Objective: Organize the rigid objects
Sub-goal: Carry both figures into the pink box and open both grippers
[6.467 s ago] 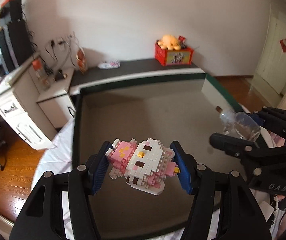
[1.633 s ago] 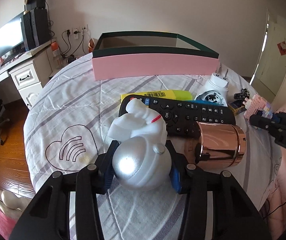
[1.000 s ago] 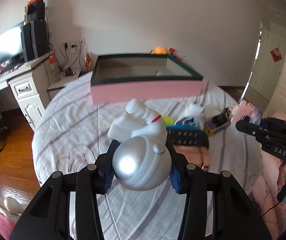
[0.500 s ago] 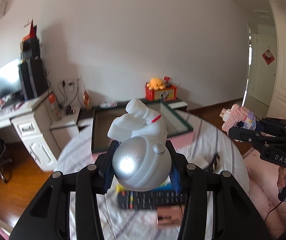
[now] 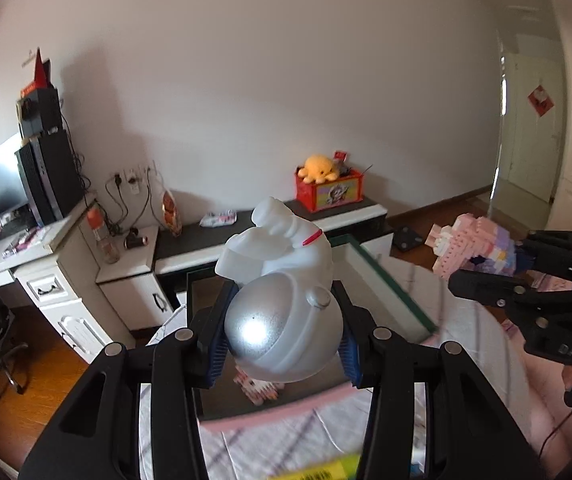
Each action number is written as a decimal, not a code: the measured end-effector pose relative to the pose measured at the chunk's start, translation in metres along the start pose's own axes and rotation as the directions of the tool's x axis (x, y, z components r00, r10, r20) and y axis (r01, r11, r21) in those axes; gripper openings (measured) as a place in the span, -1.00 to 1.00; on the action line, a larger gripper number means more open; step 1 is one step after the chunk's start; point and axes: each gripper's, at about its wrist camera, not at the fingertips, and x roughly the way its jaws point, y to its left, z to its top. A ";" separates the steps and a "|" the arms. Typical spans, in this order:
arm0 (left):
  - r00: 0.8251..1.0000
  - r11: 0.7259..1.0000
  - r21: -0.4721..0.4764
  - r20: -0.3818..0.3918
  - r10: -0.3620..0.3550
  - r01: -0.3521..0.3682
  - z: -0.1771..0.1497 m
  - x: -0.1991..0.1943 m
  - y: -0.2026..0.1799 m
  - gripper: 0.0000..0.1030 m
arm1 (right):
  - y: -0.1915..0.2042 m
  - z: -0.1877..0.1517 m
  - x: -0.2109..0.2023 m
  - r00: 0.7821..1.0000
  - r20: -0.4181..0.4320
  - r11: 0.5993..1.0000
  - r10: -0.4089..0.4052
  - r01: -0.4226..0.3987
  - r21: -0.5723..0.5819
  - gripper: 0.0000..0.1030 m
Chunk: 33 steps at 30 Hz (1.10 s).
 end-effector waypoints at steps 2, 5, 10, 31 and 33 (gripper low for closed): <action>0.999 1.000 -0.007 -0.042 0.006 -0.006 0.005 0.027 0.008 -0.11 | -0.003 0.009 0.023 1.000 -0.025 1.000 -0.001 0.000 -0.010 -0.46; 0.995 1.000 -0.027 -0.103 0.004 -0.007 0.007 0.065 0.019 -0.11 | -0.005 0.018 0.059 0.997 -0.074 1.000 0.005 -0.007 -0.022 -0.46; 0.975 0.998 -0.036 -0.221 0.038 -0.047 -0.006 0.127 0.039 -0.11 | -0.007 0.020 0.121 0.986 -0.163 0.999 0.020 -0.025 -0.031 -0.45; 0.935 0.998 -0.004 -0.348 0.065 -0.070 -0.043 0.176 0.049 -0.08 | 0.005 -0.007 0.234 0.910 -0.412 0.997 0.042 -0.066 -0.044 -0.45; 0.938 0.997 -0.009 -0.340 0.065 -0.072 -0.043 0.173 0.049 -0.02 | 0.004 -0.009 0.236 0.909 -0.415 0.997 0.041 -0.064 -0.042 -0.45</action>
